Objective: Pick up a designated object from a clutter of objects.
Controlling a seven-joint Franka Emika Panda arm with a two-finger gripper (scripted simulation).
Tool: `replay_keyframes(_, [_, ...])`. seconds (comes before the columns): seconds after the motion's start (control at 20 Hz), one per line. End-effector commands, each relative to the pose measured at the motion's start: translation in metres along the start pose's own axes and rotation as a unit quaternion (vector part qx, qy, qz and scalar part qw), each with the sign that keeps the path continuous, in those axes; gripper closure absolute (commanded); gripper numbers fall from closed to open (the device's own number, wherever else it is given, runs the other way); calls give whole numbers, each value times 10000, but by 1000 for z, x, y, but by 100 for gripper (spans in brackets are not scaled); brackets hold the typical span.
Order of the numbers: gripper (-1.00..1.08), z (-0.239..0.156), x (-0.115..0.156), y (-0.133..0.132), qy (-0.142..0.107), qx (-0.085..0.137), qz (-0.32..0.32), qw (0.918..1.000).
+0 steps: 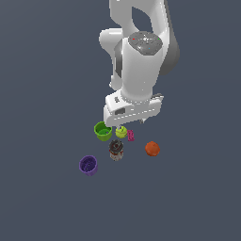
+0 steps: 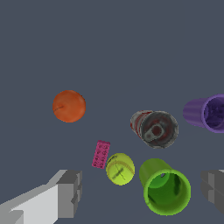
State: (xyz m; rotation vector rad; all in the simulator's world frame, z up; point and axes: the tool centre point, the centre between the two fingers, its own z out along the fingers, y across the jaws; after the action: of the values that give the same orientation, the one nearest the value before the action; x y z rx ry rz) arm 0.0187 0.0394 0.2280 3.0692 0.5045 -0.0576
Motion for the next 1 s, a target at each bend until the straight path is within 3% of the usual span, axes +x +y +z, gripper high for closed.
replay_keyframes(0.0, [-92, 20, 12, -15, 22, -19, -494, 9988])
replay_keyframes(0.2, [-92, 53, 31, -44, 73, -27, -1335, 9910])
replay_keyframes(0.5, [-92, 94, 48, -82, 153, 2, -2302, 9730])
replay_keyframes(0.95, [-92, 124, 57, -112, 229, 48, -3007, 9534])
